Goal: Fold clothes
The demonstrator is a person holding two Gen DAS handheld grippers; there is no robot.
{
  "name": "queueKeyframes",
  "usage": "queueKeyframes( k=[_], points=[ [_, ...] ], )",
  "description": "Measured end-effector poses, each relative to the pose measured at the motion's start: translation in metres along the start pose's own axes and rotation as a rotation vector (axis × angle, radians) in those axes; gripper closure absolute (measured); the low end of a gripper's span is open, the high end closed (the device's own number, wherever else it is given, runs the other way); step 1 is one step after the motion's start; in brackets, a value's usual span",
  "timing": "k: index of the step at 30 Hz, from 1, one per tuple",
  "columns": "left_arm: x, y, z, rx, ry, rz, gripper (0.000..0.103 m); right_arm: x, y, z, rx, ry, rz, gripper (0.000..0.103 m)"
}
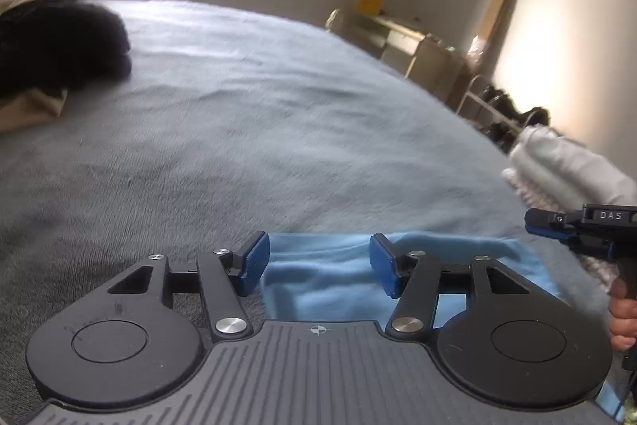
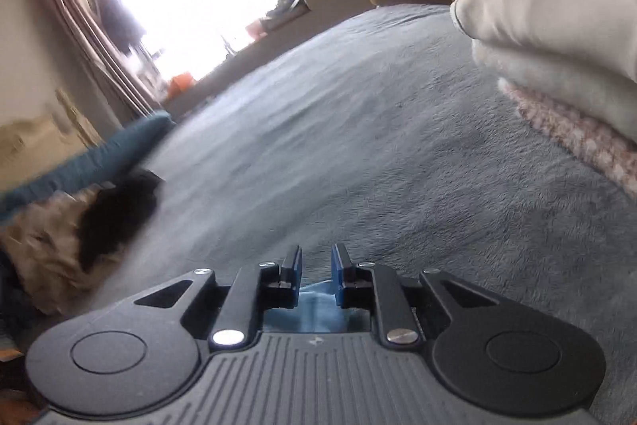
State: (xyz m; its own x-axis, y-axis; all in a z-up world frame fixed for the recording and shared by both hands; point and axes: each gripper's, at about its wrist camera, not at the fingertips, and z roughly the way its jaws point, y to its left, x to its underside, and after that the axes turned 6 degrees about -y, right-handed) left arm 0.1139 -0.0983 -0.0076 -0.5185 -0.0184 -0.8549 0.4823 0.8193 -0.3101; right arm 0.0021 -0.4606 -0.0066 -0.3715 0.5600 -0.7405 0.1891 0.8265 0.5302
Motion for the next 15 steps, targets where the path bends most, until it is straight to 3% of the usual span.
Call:
queueKeyframes(
  k=[4, 6, 9, 12, 15],
  points=[
    [0.003, -0.005, 0.011, -0.03, 0.026, 0.036, 0.046, 0.011, 0.005, 0.012, -0.099, 0.101, 0.007, 0.081],
    [0.004, 0.004, 0.022, -0.065, 0.055, 0.007, 0.047, 0.016, -0.003, 0.021, -0.02, 0.115, 0.005, 0.083],
    [0.0, 0.016, 0.014, -0.1, 0.052, -0.04, 0.047, 0.011, -0.018, 0.007, 0.104, 0.023, 0.039, 0.079],
    [-0.007, 0.01, -0.016, -0.074, 0.005, -0.009, 0.047, 0.006, -0.028, -0.023, 0.005, -0.016, 0.109, 0.078],
    [-0.005, -0.005, -0.045, -0.007, -0.02, 0.039, 0.046, 0.014, -0.012, -0.039, -0.107, 0.041, 0.084, 0.076]
  ],
)
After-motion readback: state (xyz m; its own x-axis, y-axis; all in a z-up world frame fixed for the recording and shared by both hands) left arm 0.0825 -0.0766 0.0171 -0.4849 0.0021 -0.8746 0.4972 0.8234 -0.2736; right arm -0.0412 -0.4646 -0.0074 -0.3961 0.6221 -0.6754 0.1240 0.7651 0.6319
